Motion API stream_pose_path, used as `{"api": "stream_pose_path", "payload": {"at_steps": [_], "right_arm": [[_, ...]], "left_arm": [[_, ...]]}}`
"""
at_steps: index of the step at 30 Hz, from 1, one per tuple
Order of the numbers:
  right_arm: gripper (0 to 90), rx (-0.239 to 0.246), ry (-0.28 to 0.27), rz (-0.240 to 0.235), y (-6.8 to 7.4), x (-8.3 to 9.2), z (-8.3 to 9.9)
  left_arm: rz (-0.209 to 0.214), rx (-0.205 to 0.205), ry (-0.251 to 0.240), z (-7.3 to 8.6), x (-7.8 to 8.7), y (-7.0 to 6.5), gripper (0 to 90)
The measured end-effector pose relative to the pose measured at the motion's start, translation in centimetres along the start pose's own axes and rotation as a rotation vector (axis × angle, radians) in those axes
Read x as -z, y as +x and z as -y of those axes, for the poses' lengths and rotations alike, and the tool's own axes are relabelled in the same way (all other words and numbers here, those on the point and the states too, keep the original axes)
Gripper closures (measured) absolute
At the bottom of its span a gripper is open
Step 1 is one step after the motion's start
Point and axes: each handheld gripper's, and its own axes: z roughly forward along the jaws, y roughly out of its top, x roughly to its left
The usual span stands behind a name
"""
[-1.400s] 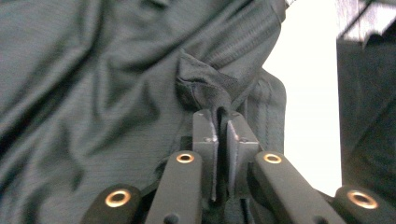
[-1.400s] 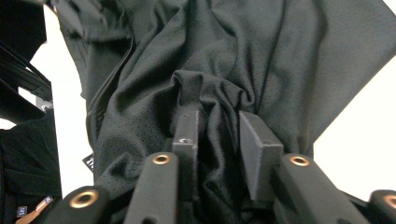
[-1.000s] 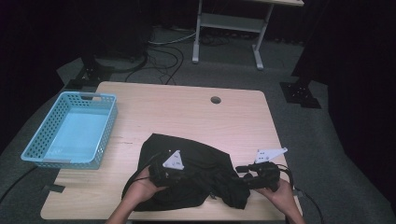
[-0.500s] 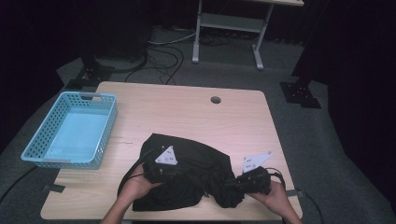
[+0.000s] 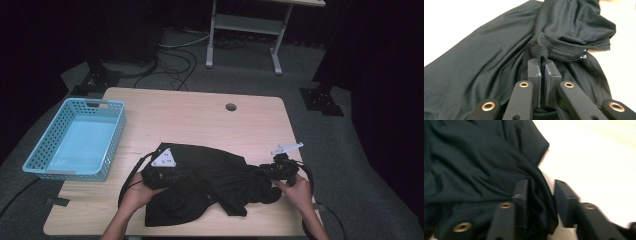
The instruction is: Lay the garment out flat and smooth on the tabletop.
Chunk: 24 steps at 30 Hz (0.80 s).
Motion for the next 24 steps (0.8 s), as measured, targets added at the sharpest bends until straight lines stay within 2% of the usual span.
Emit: {"api": "stream_pose_path", "payload": {"at_steps": [2,3,4,6,8,11,13,15,17,19,21,23,24], "right_arm": [[57.0,0.012,-0.007,0.003,0.2,0.4,0.0],[53.3,0.042,-0.028,-0.002,0.5,1.1,-0.1],[49.0,0.098,-0.073,-0.008,1.5,2.4,0.0],[48.1,0.131,-0.1,-0.024,2.3,3.3,0.1],[47.3,0.195,-0.127,-0.026,3.4,4.1,0.4],[49.3,0.244,-0.159,-0.098,5.0,4.6,0.8],[50.7,0.29,-0.138,-0.162,6.1,4.0,1.0],[54.1,0.327,-0.082,-0.187,7.2,2.7,1.1],[59.1,0.358,-0.023,-0.159,8.1,1.2,1.1],[68.0,0.354,0.017,-0.137,8.3,-0.2,0.9],[82.3,0.326,0.051,-0.102,7.8,-1.2,0.7],[89.7,0.272,0.063,-0.1,6.7,-1.8,0.6],[89.7,0.24,0.057,-0.1,6.0,-1.9,0.5]], "left_arm": [[-0.002,0.003,0.002,0.1,-0.1,0.1,85.5],[-0.005,0.004,0.004,0.1,-0.1,0.2,85.5],[-0.007,0.009,0.004,0.2,-0.2,0.4,85.5],[-0.008,0.013,0.008,0.3,-0.4,0.5,85.3],[-0.01,0.018,0.011,0.3,-0.5,0.5,85.0],[-0.012,0.024,0.018,0.5,-0.8,0.7,85.0],[-0.012,0.025,0.02,0.5,-0.9,0.7,85.0],[-0.013,0.027,0.018,0.5,-0.9,0.7,85.0],[-0.014,0.025,0.017,0.5,-0.9,0.6,85.1],[-0.017,0.023,0.016,0.5,-0.8,0.6,85.0],[-0.02,0.022,0.017,0.5,-0.7,0.7,85.0],[-0.025,0.024,0.014,0.7,-0.6,0.8,85.1],[-0.028,0.027,0.013,0.7,-0.5,0.8,85.1]]}}
